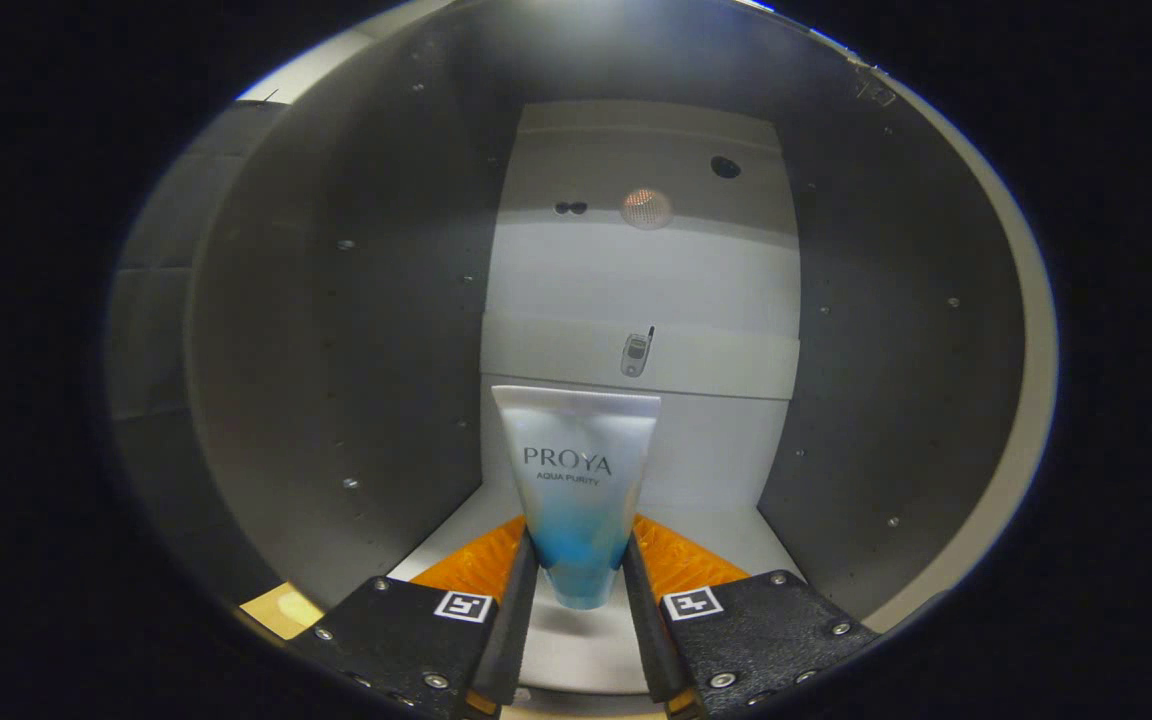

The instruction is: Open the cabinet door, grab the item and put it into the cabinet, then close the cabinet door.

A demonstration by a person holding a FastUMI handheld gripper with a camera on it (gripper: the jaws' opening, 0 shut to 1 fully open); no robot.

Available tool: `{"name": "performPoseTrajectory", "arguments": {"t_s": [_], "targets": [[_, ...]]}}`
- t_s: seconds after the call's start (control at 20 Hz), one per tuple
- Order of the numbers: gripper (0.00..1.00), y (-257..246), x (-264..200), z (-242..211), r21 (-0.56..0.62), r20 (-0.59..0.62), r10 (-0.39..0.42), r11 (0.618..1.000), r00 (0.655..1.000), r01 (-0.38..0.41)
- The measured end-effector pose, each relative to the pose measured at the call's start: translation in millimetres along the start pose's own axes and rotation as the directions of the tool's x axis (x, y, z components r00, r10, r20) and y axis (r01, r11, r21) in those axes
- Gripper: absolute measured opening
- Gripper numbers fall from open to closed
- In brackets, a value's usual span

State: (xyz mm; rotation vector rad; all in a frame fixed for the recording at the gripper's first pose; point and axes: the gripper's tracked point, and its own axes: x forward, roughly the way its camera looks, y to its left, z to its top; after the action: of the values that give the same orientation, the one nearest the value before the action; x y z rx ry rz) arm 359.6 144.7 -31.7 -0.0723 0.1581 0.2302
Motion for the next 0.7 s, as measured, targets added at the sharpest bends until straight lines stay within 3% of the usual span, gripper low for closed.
{"name": "performPoseTrajectory", "arguments": {"t_s": [0.25, 0.4, 0.7], "targets": [[0.48, -8, 48, -34, 0.032, -0.069, 0.001, 0.999, 0.998, 0.001], [0.48, 1, 54, -54, 0.063, -0.117, 0.042, 0.997, 0.992, -0.035], [0.52, -6, 56, -71, 0.08, -0.129, 0.022, 0.997, 0.991, -0.011]]}}
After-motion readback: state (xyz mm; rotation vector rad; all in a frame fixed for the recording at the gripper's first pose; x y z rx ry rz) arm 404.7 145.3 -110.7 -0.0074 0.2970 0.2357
